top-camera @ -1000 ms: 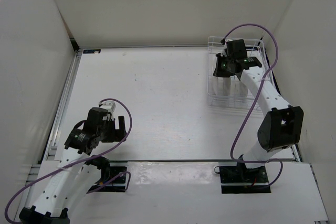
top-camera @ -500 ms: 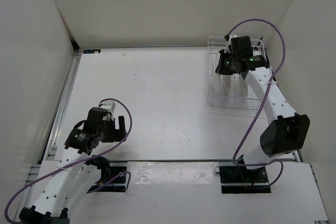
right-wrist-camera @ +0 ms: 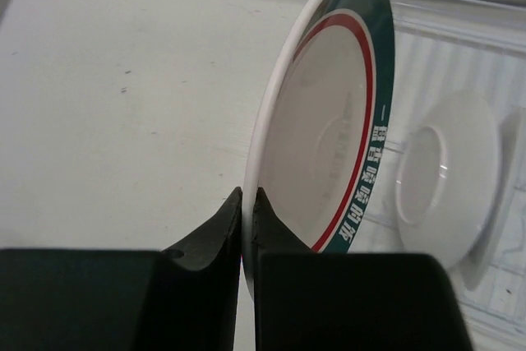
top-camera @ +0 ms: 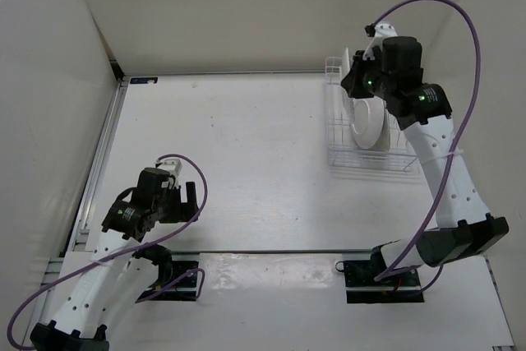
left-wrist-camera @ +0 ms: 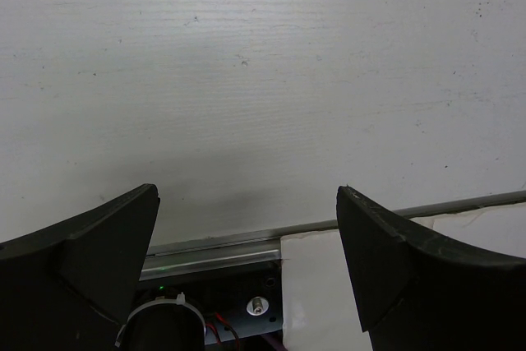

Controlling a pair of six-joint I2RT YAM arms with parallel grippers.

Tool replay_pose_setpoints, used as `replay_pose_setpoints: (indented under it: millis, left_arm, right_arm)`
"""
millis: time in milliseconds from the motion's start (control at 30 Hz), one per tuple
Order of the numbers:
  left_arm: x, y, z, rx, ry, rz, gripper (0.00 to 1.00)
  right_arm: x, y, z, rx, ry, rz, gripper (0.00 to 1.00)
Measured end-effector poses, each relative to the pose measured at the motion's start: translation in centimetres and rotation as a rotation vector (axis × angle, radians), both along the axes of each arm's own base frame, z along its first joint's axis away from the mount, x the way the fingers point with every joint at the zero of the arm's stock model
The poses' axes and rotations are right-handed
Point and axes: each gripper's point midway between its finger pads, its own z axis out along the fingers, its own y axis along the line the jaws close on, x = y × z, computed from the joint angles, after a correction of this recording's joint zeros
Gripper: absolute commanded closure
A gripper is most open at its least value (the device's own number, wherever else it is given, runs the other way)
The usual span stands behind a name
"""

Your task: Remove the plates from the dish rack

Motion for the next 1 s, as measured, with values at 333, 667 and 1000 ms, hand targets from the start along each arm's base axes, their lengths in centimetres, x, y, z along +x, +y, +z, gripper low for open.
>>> replay_pose_setpoints:
  millis: [333, 667, 1000]
  left_arm:
    - [0.0, 0.0, -0.1, 0.002, 0.006, 0.0, 0.0]
    - [0.0, 0.0, -0.2, 0.006, 0.017, 0.0, 0.0]
    - [0.0, 0.0, -0.3, 0.006, 0.019, 0.0, 0.0]
  right_arm:
    - [-2.7, 10.7, -2.9, -0.099, 0.034, 0.298, 1.0]
    - [-2.9, 15.4, -12.9, -0.403, 0.138, 0.302, 1.0]
    - [-1.3, 19.5, -23.0, -0.78, 0.144, 0.188, 1.0]
